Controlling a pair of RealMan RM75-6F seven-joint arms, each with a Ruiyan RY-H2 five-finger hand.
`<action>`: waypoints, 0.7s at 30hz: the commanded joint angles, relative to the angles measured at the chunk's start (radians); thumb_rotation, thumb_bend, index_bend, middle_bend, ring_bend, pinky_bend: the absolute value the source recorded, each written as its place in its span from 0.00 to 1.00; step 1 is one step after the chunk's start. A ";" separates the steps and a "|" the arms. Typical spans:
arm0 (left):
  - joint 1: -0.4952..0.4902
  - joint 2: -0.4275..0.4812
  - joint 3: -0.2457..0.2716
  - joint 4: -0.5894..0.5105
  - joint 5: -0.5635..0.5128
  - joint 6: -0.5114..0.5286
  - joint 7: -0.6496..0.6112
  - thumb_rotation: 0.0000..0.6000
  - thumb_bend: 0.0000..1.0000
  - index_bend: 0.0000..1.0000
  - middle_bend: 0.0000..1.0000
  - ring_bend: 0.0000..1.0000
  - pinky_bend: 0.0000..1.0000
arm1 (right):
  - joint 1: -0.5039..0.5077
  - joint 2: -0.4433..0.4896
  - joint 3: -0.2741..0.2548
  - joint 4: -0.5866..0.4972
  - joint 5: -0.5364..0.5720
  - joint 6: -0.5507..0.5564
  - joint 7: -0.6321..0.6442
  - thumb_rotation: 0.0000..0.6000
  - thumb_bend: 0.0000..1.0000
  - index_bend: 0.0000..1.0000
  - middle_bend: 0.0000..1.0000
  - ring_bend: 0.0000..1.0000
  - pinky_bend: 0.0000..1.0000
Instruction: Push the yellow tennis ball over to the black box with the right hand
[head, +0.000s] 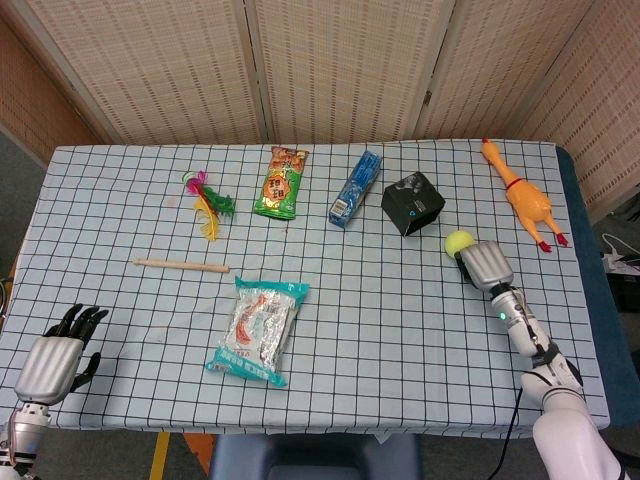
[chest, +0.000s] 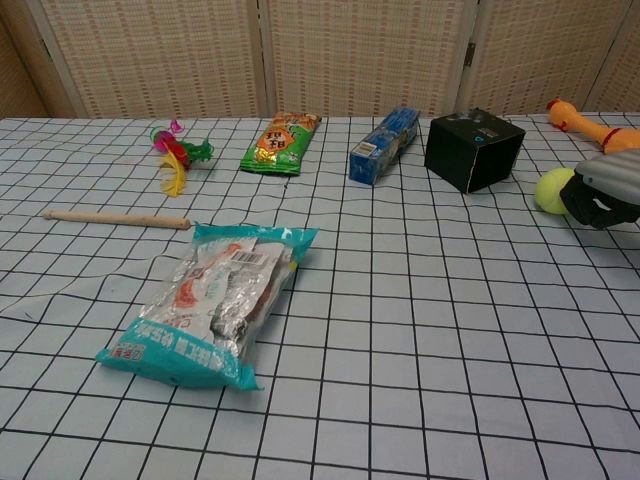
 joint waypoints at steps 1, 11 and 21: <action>-0.002 -0.001 -0.002 -0.001 -0.006 -0.005 0.005 1.00 0.48 0.15 0.12 0.05 0.34 | 0.015 -0.004 -0.006 0.008 -0.005 -0.016 0.011 1.00 0.92 0.95 0.83 0.79 0.82; -0.006 -0.003 -0.007 0.002 -0.024 -0.015 0.010 1.00 0.48 0.15 0.13 0.05 0.34 | 0.061 -0.019 -0.010 0.021 -0.010 -0.045 0.029 1.00 0.92 0.95 0.83 0.79 0.81; -0.004 0.000 -0.004 0.001 -0.021 -0.012 0.004 1.00 0.47 0.15 0.13 0.05 0.34 | 0.040 0.004 -0.018 0.008 -0.017 0.018 0.029 1.00 0.92 0.95 0.83 0.79 0.81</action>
